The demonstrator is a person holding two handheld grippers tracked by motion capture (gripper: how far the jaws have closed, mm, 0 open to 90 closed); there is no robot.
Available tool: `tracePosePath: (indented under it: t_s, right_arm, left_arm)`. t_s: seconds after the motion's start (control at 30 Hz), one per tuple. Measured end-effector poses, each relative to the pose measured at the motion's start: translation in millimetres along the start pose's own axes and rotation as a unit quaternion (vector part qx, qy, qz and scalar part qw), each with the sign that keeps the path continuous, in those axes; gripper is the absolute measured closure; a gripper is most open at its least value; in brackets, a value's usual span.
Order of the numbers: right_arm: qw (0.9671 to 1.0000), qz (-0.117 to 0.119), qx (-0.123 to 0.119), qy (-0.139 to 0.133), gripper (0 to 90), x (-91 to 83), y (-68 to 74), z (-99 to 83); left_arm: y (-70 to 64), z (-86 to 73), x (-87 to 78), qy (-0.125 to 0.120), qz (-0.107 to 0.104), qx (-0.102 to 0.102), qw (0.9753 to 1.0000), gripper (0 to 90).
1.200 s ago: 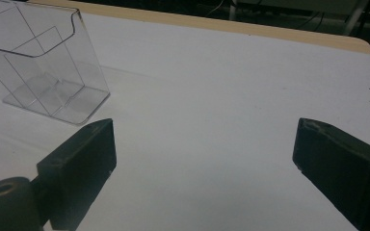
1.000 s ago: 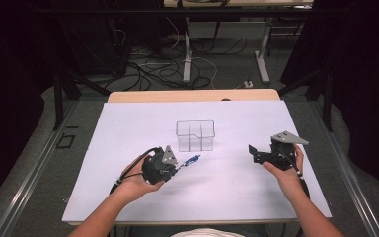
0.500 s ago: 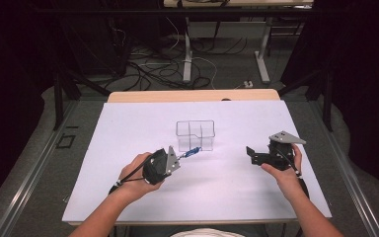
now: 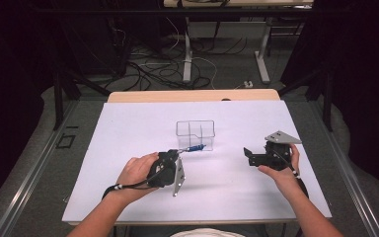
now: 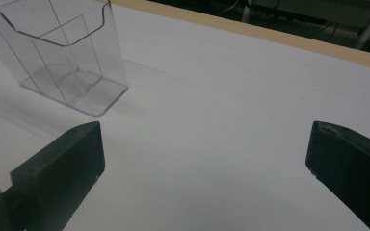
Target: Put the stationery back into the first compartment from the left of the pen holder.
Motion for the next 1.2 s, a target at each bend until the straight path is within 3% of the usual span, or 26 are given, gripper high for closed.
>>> tracePosePath:
  t_s: [0.1,0.27,0.47,0.63,0.87,0.93,1.07,1.1,1.2]
  right_arm:
    - [0.9997,0.000,-0.025,0.003,0.0,0.0,2.6,1.9]
    - [0.9964,0.016,-0.083,0.012,5.7,-2.1,12.9,9.2]
    - [0.9848,0.047,-0.165,0.027,15.1,-6.7,32.2,20.9]
    - [0.9702,0.070,-0.229,0.037,21.1,-8.5,47.1,31.8]
    - [0.9496,0.118,-0.281,0.074,32.8,-12.9,67.6,54.6]
    - [0.9416,0.135,-0.296,0.087,35.3,-14.0,74.6,59.4]
    - [0.9172,0.157,-0.349,0.111,38.0,-13.5,88.0,66.4]
    - [0.9147,0.164,-0.352,0.112,38.1,-12.8,91.0,67.3]
    - [0.9023,0.186,-0.366,0.133,38.1,-11.2,99.7,67.9]
  left_arm:
    - [-1.1,1.1,0.6,0.006,0.018,0.040,0.9990,79.7]
    - [-4.1,4.3,2.3,0.008,0.036,0.077,0.9963,79.7]
    - [-7.9,6.4,3.5,0.011,0.037,0.100,0.9942,79.7]
    - [-8.3,7.8,3.7,0.004,0.046,0.100,0.9939,79.7]
    - [-12.7,8.8,2.8,0.002,0.040,0.103,0.9939,79.7]
    - [-13.1,9.7,2.7,-0.001,0.045,0.107,0.9932,79.7]
    - [-17.2,10.1,3.5,0.000,0.039,0.112,0.9930,79.7]
    - [-17.7,10.7,3.5,-0.002,0.040,0.113,0.9928,79.7]
    - [-19.4,12.0,3.6,-0.002,0.038,0.117,0.9924,79.7]
Point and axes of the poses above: each handheld gripper's, and its own axes: x roughly forward along the jaws, z roughly out of its top, y roughly to its left, the point moved 6 cm from there along x, roughly forward along the jaws, and after that the axes turned 2 degrees about x, right-handed, at the moved point
